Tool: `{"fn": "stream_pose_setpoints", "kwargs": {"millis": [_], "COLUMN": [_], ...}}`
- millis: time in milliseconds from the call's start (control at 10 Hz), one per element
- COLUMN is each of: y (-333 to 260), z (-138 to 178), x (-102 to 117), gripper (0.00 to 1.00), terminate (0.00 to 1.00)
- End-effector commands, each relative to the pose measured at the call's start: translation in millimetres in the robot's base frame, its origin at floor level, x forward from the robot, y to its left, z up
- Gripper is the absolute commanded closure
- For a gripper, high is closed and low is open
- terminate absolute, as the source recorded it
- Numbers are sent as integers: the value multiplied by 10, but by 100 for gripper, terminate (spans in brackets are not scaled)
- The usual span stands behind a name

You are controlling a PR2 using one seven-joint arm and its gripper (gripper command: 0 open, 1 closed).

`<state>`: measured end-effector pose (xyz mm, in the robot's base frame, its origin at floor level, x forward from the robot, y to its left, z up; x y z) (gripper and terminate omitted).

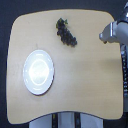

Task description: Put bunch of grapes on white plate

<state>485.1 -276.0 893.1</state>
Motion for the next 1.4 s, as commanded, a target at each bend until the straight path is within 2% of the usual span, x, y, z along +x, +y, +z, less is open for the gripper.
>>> {"fn": "stream_pose_setpoints", "kwargs": {"millis": [0, 400, 700, 1300], "y": [458, 1158, 1820, 2230], "z": [-72, -181, -333, -786], "x": [450, 785, 931, 1163], "gripper": [0, 0, 0, 0], "terminate": [0, 0, 0, 0]}}
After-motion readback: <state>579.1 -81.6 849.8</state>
